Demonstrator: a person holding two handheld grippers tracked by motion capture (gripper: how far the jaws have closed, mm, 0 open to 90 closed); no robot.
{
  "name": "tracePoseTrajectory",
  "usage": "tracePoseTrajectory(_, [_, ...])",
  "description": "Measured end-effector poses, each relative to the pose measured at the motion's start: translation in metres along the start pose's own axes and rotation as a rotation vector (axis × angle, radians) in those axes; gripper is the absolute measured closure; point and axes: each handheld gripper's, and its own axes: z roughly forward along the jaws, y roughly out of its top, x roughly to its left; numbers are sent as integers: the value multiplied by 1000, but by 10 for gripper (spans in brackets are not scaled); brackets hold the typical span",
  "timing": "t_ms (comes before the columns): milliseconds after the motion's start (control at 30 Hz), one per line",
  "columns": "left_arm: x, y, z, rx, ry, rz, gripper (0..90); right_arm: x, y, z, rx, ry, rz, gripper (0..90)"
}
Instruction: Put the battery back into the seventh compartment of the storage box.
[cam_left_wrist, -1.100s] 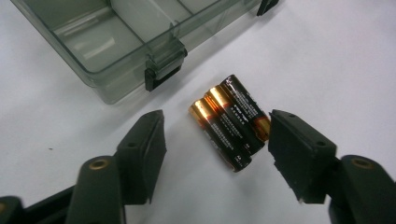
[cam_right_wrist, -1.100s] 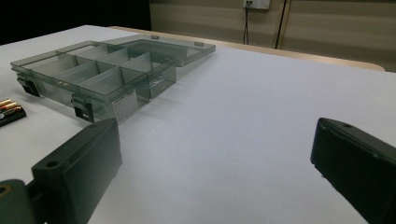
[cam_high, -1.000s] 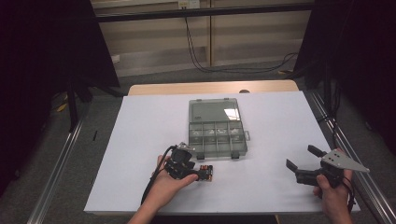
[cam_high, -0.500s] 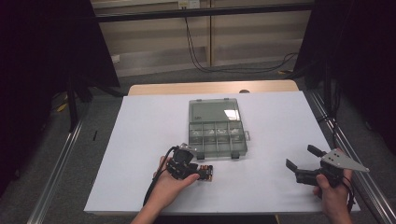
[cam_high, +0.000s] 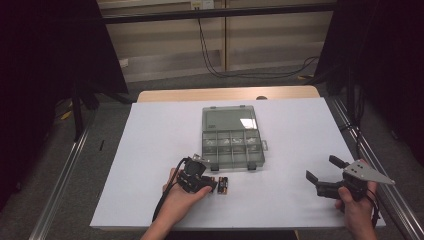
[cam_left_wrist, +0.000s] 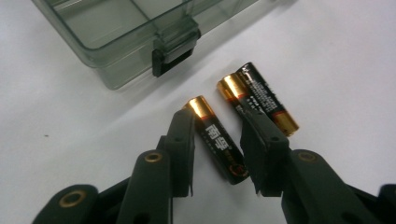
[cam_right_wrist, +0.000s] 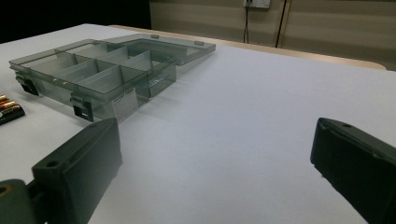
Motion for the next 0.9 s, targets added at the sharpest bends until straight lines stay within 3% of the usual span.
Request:
tracePoseTrajectory(200, [-7, -1, 1, 12, 97, 41, 710, 0, 0, 1, -3, -2, -7, 13])
tracePoseTrajectory(333, [-7, 0, 2, 15, 110, 43, 757, 0, 0, 1, -2, -2, -7, 13])
tracePoseTrajectory(633, [-4, -1, -1, 5, 91, 49, 770, 1, 0, 1, -5, -1, -14, 13])
tracePoseTrajectory(900, [-2, 6, -14, -38, 60, 32, 770, 1, 0, 0, -9, 1, -12, 13])
